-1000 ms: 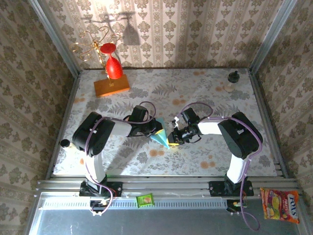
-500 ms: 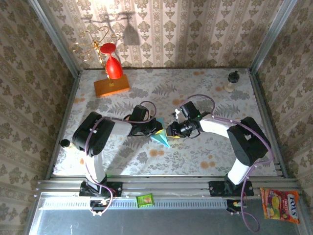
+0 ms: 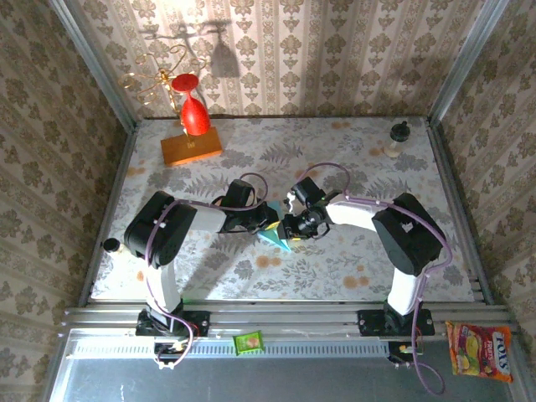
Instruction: Fold a paper plane with a square sheet of paper (pick it up from the middle)
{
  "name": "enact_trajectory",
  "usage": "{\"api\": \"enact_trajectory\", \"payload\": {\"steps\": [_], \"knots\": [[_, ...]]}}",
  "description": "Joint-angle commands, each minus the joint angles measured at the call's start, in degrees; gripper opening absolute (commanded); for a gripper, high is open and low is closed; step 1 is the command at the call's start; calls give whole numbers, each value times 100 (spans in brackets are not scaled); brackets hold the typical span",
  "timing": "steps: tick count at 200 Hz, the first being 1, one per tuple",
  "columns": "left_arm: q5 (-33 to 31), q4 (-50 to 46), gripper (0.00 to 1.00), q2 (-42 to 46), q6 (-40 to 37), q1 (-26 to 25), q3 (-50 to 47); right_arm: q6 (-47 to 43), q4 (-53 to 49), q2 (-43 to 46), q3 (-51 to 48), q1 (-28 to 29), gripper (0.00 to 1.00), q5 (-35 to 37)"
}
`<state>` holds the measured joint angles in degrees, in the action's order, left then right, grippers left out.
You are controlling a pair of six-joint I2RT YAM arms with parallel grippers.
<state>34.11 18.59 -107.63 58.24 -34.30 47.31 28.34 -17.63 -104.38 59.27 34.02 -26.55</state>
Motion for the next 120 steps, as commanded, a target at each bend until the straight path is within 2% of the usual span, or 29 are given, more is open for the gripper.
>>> {"api": "enact_trajectory", "payload": {"steps": [1, 82, 120], "knots": [[-196, -516, 13, -198, -138, 26, -95, -109, -282, -167, 136, 30, 35, 193], [-98, -483, 14, -51, -172, 29, 26, -126, -294, -385, -34, 43, 28, 245], [-96, -615, 15, 107, -280, 29, 159, -136, -310, -397, -82, 63, 28, 144]]}}
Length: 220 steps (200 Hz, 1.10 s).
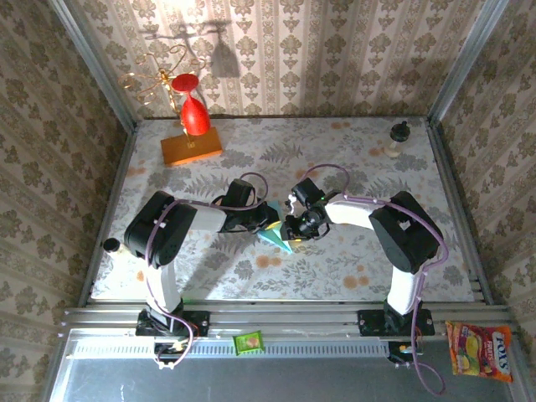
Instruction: Fold a paper plane with a square sheet of paper (pick it up from the middle)
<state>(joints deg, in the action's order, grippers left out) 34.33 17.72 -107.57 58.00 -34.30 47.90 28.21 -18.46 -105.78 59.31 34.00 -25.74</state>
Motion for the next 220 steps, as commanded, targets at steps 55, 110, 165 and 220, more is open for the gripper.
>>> {"api": "enact_trajectory", "payload": {"steps": [55, 110, 165, 220], "knots": [[-176, -567, 14, -45, -227, 29, -25, -87, -373, 395, 119, -6, 39, 111], [-154, -540, 14, -63, -236, 29, -53, -62, -462, 194, 299, -23, 40, 191], [-154, -516, 14, -72, -226, 29, -68, 45, -577, -1, 483, -34, 36, 426], [-151, -504, 14, -71, -212, 29, -53, 19, -653, -226, 468, -33, 30, 418]]}}
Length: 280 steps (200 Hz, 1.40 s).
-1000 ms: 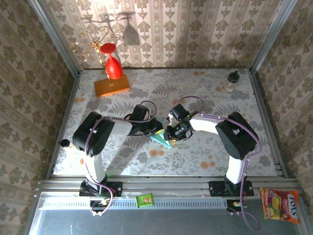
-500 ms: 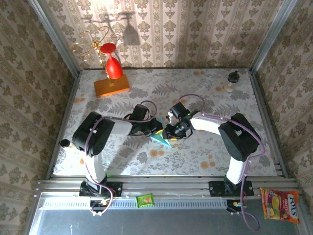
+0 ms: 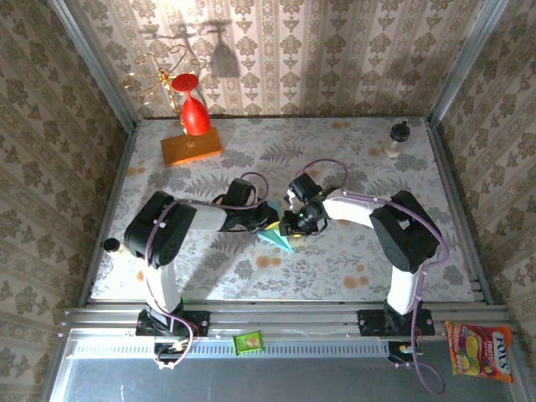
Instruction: Fold a paper plane with a square sheet of paper (pick it up from the middle)
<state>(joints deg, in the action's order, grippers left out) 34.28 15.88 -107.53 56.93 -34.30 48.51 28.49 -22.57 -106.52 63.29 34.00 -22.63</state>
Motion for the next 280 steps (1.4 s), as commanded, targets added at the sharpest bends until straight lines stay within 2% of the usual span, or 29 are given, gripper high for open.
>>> {"api": "enact_trajectory", "payload": {"steps": [1, 80, 163, 280], "knots": [[-140, -321, 14, -80, -108, 29, -114, -10, -245, -160, 66, -34, 30, 104], [-26, -244, 16, 187, -68, 29, 65, -107, -268, -394, -72, -25, 27, 70], [31, -115, 16, 460, -23, 25, 12, -186, -406, -587, -9, 89, 26, 350], [52, -225, 14, 66, -67, -24, 70, -196, -512, -698, 85, 193, 24, 492]]}}
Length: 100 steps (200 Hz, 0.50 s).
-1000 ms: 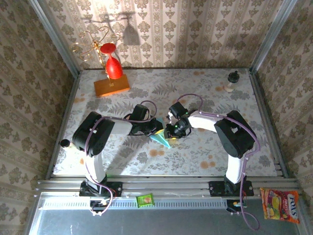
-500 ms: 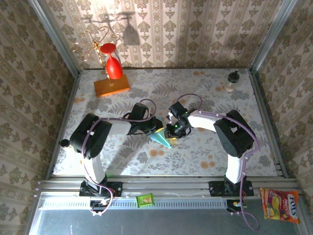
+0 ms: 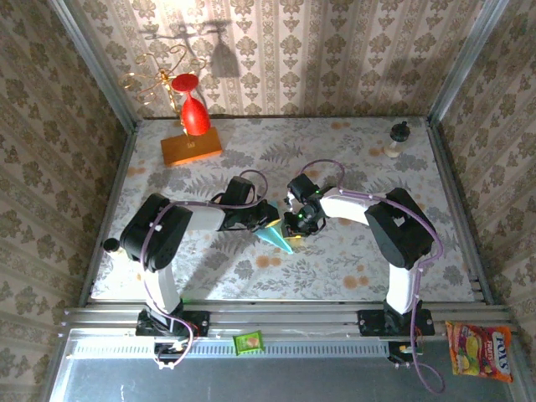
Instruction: Fold a paper plane with a square sheet of paper (pick it up from the middle)
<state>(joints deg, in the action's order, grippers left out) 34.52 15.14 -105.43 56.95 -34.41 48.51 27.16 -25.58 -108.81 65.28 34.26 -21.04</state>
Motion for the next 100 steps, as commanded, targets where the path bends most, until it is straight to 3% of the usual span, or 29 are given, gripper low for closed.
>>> {"api": "enact_trajectory", "payload": {"steps": [1, 100], "knots": [[28, -151, 14, -149, -69, -13, 70, -66, -210, -467, -113, 168, 24, 335], [-444, -812, 13, -372, -157, -13, -149, 127, -180, -182, -140, 181, 23, 333]]}}
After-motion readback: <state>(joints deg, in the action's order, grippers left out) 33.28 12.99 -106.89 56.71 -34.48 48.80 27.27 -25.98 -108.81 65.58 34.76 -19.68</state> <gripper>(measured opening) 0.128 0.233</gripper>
